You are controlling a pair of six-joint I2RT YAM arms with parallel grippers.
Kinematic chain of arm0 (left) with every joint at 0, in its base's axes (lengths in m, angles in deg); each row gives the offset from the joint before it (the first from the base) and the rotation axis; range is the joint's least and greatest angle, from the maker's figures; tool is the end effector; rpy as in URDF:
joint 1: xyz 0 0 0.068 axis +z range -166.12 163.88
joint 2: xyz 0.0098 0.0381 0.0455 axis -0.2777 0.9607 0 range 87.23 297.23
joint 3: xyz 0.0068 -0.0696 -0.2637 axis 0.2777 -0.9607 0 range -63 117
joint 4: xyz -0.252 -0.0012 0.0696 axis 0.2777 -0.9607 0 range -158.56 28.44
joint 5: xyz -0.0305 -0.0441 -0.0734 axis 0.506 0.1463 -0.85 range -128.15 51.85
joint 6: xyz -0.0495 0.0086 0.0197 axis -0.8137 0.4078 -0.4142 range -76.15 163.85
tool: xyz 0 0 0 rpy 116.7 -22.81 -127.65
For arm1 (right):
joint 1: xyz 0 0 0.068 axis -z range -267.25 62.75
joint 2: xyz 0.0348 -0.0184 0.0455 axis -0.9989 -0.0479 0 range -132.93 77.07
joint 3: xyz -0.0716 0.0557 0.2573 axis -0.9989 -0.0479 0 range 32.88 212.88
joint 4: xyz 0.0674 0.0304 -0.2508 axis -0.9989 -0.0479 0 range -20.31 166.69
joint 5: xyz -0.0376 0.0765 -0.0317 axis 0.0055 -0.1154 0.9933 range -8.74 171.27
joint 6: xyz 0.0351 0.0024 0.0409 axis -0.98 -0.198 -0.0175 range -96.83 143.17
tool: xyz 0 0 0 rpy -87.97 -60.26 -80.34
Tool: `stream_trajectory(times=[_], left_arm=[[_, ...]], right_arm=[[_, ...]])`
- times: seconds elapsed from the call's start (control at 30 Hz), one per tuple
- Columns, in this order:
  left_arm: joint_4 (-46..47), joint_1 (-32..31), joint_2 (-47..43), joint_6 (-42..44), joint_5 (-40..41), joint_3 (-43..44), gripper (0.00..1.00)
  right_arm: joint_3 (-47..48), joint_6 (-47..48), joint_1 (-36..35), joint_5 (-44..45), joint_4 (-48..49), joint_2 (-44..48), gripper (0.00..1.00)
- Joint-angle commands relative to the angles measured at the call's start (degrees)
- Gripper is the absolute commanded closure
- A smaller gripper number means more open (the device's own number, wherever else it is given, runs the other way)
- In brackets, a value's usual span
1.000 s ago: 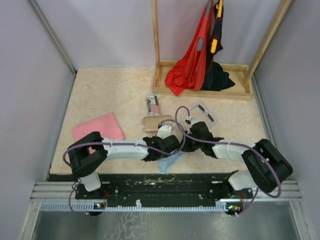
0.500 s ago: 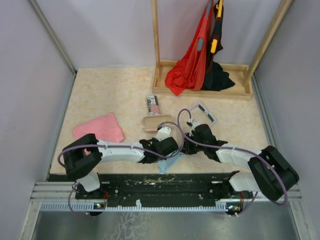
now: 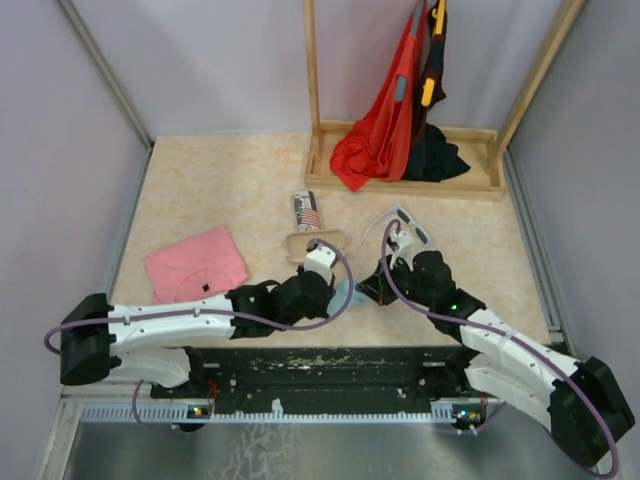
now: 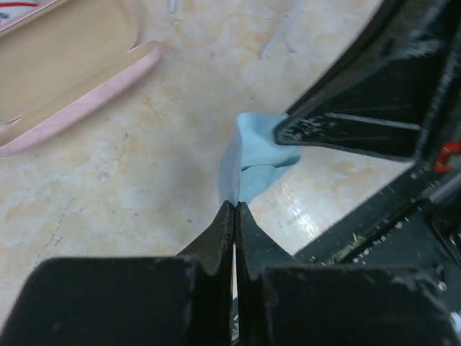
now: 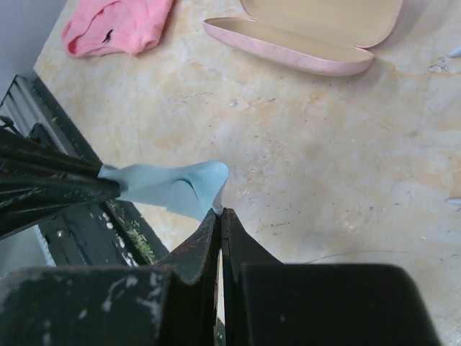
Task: Organize the sunglasses
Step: Adjust the glasses cleaning cloth at the center of the board.
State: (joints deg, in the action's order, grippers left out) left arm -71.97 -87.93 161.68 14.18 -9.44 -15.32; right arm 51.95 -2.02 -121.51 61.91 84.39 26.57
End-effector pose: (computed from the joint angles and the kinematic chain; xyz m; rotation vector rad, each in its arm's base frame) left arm 0.1034 -0.2595 0.2474 0.5182 2.1051 -0.4785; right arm 0.1513 0.1172 0.1974 -0.3972 2.0650 0.9859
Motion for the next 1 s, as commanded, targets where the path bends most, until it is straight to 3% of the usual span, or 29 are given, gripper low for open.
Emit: stream_trajectory(times=[0.0,0.2,0.37,0.53,0.67,0.83,0.97], left_arm=[[2.3,-3.8,-4.9,4.3,0.0,-2.0,0.98],[4.5,-7.0,-12.4,5.3,-2.0,-5.3,0.99],[5.2,-8.0,-15.3,4.9,-1.6,-6.4,0.99],[2.8,-8.0,-13.9,4.2,0.3,-5.4,0.99],[0.6,-8.0,-12.8,1.8,0.6,-5.0,0.99],[-3.1,-8.0,-12.0,-2.7,-0.7,-4.7,0.99],[-3.4,-7.9,-9.3,-6.5,-0.5,-6.8,0.99]], right_arm=[[-0.1,2.6,-0.4,-3.2,-0.6,5.4,1.00],[-0.4,0.9,-0.4,4.9,-4.5,9.6,1.00],[-2.5,-0.2,-0.4,3.5,0.7,9.6,1.00],[-1.2,-0.2,-0.5,2.1,0.1,10.2,1.00],[1.7,-0.2,-0.6,1.2,-6.8,12.0,1.00],[7.5,-0.5,-1.4,1.0,-21.9,11.8,1.00],[7.5,-3.6,-1.5,-0.9,-25.7,9.6,1.00]])
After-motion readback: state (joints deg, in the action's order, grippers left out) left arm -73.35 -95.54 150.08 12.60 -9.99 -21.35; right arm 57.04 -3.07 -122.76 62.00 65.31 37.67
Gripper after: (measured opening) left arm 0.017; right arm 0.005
